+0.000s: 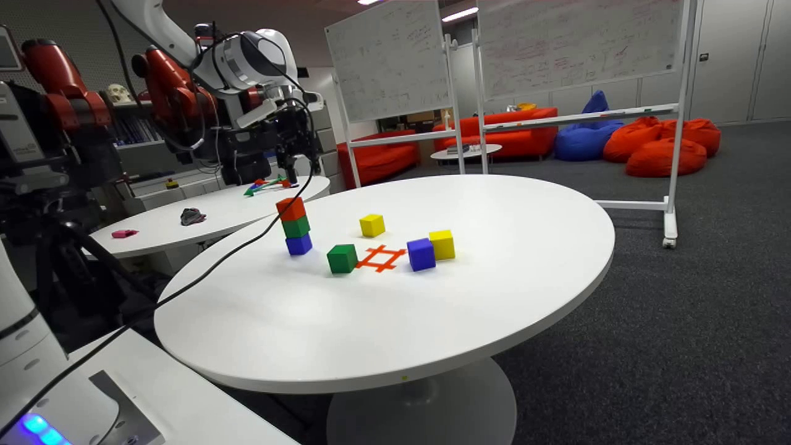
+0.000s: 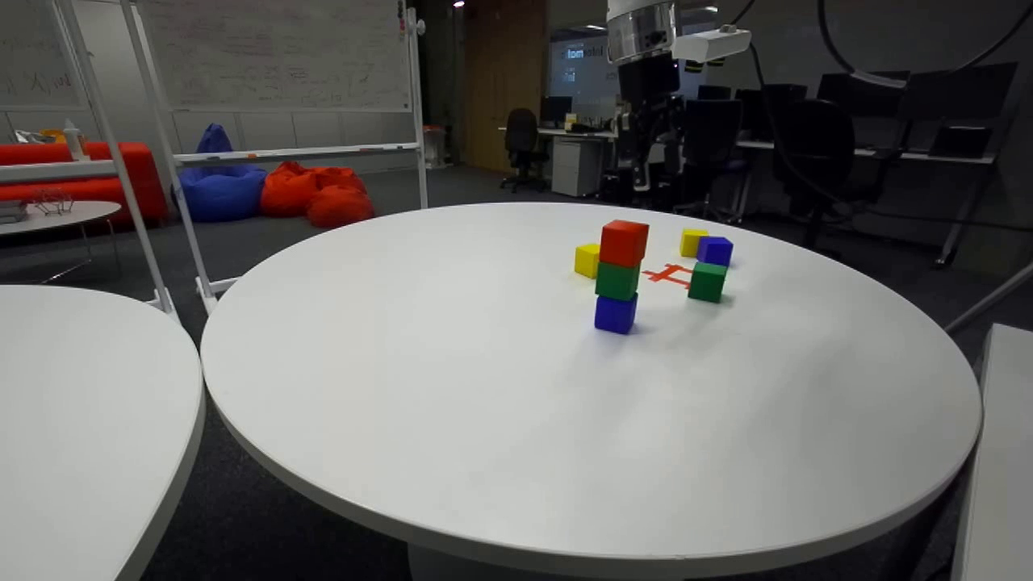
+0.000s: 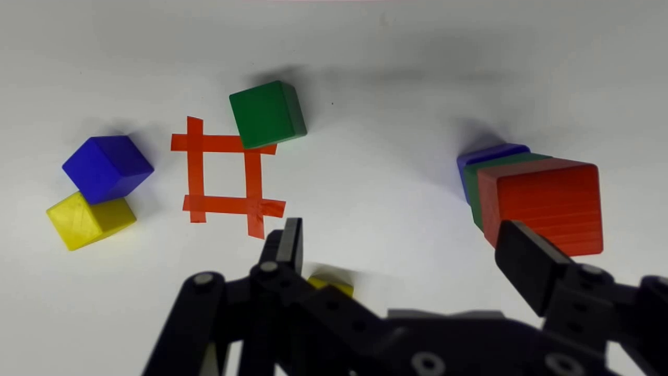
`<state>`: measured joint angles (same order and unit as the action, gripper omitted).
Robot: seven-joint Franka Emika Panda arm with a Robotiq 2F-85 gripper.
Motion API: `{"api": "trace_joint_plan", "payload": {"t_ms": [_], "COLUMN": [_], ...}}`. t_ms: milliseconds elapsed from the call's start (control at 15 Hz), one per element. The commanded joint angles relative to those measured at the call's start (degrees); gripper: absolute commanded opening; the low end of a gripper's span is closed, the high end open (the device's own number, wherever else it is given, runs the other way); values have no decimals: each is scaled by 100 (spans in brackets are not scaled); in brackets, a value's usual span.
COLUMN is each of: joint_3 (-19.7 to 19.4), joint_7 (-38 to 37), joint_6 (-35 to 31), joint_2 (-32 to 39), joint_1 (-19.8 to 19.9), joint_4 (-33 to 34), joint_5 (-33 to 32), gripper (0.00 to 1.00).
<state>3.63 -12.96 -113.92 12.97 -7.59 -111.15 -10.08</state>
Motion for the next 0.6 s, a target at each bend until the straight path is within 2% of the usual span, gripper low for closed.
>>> {"api": "trace_joint_plan", "payload": {"t_ms": [0,533], "joint_3": [36,103], "joint_7": [9,-3], "joint_6": [107,372], "joint_2": [88,529], "joint_1": [-59,-314], "joint_4": [69,293], "joint_5": [-70,-183], "gripper": [100,100]}}
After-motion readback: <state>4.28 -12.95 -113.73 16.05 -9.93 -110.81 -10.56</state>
